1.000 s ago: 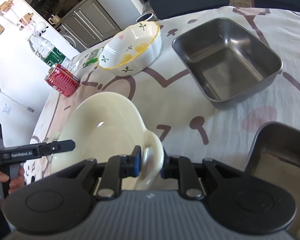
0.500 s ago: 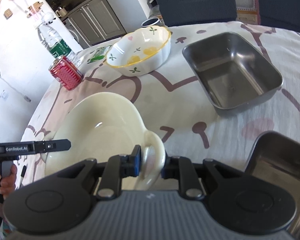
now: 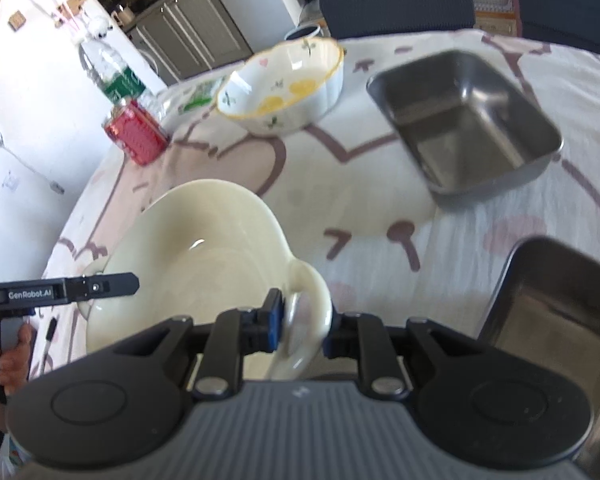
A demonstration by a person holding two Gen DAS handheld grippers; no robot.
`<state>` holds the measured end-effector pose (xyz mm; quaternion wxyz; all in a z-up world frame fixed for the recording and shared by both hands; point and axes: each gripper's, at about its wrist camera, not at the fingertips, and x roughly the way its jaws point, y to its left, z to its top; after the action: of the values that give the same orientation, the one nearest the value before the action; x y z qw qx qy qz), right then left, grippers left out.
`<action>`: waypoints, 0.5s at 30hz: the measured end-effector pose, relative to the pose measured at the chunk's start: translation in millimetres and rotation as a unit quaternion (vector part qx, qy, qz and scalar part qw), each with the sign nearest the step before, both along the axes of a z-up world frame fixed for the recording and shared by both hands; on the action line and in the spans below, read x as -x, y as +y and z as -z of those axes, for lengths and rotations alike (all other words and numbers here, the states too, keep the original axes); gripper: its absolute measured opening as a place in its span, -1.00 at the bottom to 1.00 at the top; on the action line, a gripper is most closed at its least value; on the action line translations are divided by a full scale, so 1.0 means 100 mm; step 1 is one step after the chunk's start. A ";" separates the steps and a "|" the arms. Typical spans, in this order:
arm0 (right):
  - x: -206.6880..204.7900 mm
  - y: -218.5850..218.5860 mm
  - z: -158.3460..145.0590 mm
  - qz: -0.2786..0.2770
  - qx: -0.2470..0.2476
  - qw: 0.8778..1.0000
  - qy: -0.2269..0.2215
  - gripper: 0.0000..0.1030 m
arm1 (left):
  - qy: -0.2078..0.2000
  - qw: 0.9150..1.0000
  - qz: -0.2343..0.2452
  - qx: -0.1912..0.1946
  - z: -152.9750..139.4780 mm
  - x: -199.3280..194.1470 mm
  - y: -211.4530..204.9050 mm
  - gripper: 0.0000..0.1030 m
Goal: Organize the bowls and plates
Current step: 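Lift the cream two-handled bowl off the table with both tools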
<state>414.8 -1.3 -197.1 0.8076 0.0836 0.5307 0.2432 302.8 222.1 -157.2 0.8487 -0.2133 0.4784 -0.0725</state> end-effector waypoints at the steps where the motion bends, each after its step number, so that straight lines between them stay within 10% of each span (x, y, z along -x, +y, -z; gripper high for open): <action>1: -0.01 0.00 0.00 -0.001 -0.003 1.000 0.000 -0.55 | 0.001 1.000 0.003 -0.003 0.00 0.00 -0.01 -0.51; 15: -0.06 0.00 0.01 -0.005 -0.010 1.000 -0.011 -0.52 | 0.025 0.999 -0.002 -0.020 0.00 -0.02 -0.10 -0.49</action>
<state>420.9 -1.5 -197.9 0.8114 0.0861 0.5196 0.2536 304.5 212.2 -156.8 0.8408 -0.1990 0.5003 -0.0559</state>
